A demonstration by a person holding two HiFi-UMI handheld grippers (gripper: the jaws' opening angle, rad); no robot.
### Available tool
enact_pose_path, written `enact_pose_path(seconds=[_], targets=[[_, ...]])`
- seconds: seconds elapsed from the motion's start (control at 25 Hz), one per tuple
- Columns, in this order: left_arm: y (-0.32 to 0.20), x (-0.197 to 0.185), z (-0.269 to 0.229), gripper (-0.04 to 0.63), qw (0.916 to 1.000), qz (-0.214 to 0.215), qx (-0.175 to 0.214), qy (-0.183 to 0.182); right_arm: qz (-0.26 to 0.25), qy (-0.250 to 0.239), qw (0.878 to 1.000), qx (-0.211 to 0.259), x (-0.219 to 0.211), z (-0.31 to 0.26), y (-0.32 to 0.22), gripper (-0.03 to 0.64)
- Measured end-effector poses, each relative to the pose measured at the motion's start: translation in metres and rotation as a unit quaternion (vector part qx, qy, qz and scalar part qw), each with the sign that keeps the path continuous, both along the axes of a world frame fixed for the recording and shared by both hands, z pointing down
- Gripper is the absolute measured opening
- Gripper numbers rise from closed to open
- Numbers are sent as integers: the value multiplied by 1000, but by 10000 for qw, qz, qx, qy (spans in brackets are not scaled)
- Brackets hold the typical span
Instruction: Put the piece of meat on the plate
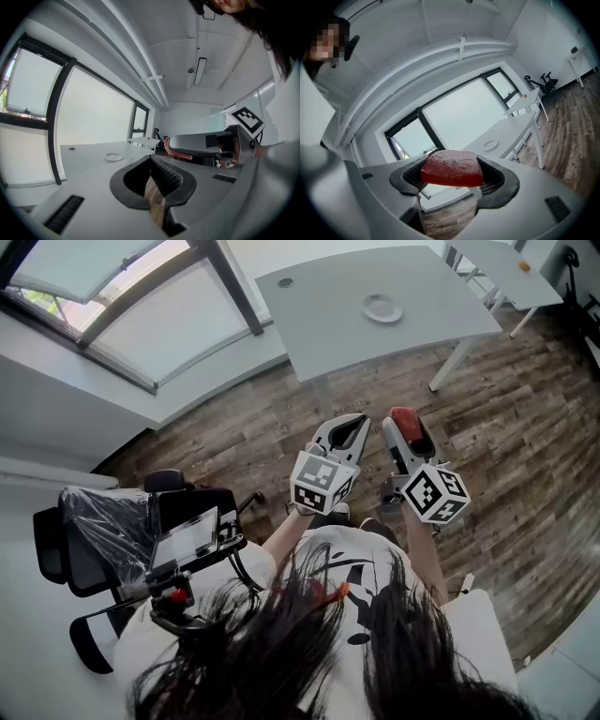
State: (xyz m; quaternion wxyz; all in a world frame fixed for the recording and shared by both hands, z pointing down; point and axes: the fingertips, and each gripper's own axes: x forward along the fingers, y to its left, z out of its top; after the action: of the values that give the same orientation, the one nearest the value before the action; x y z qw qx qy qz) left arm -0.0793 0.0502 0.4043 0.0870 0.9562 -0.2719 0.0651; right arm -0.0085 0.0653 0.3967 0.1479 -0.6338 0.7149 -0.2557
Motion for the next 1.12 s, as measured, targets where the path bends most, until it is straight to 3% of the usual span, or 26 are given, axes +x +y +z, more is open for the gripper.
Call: enact_pose_path(seconds=[0.52, 0.84, 1.12], targets=[[-11, 2, 18, 5, 9995, 213, -225, -101, 241, -142, 9994, -191, 4, 16, -3, 308], [-28, 23, 30, 5, 9991, 259, -274, -201, 278, -136, 9992, -255, 29, 22, -22, 308], [-73, 62, 28, 5, 9994, 127, -219, -242, 172, -126, 9995, -226, 72, 22, -68, 308]])
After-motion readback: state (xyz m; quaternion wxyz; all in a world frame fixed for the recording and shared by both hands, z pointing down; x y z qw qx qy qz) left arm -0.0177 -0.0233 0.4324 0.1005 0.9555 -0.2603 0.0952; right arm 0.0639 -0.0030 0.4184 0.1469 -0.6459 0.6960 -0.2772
